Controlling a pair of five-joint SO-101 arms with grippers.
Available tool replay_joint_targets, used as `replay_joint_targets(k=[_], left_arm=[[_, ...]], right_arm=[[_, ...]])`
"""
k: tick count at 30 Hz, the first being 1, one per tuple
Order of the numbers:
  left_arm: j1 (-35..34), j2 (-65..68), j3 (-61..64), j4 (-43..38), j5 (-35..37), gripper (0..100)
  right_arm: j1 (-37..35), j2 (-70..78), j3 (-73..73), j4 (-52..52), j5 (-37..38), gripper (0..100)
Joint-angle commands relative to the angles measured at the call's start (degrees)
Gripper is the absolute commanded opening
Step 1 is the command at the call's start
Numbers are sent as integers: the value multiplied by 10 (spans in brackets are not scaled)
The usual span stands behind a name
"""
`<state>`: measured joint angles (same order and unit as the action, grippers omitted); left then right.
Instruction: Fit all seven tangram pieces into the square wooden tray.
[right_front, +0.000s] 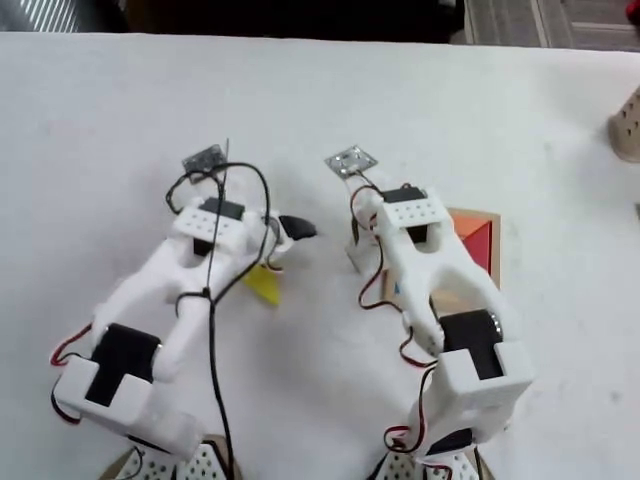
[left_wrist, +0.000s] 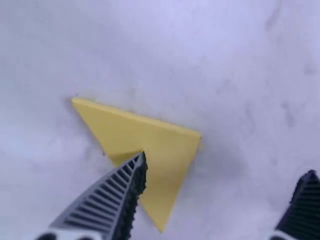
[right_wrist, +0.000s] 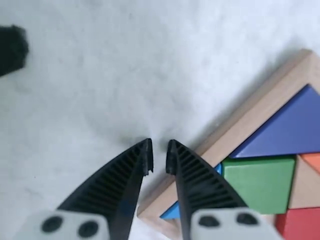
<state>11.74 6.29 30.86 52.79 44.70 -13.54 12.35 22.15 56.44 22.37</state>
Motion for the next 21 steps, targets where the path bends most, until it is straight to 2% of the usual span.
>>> replay_joint_targets(k=[1, 6, 17, 21], left_arm=[[-33, 4, 0, 9, 5, 442], [-38, 7, -2, 20, 4, 442], [17, 7, 2, 19, 3, 442], [17, 10, 4, 11, 3, 442]], right_arm=[[-2, -20, 1, -7, 8, 63], [-3, -20, 0, -7, 8, 63], [-3, -20, 0, -7, 8, 63], [-3, -20, 0, -7, 8, 63]])
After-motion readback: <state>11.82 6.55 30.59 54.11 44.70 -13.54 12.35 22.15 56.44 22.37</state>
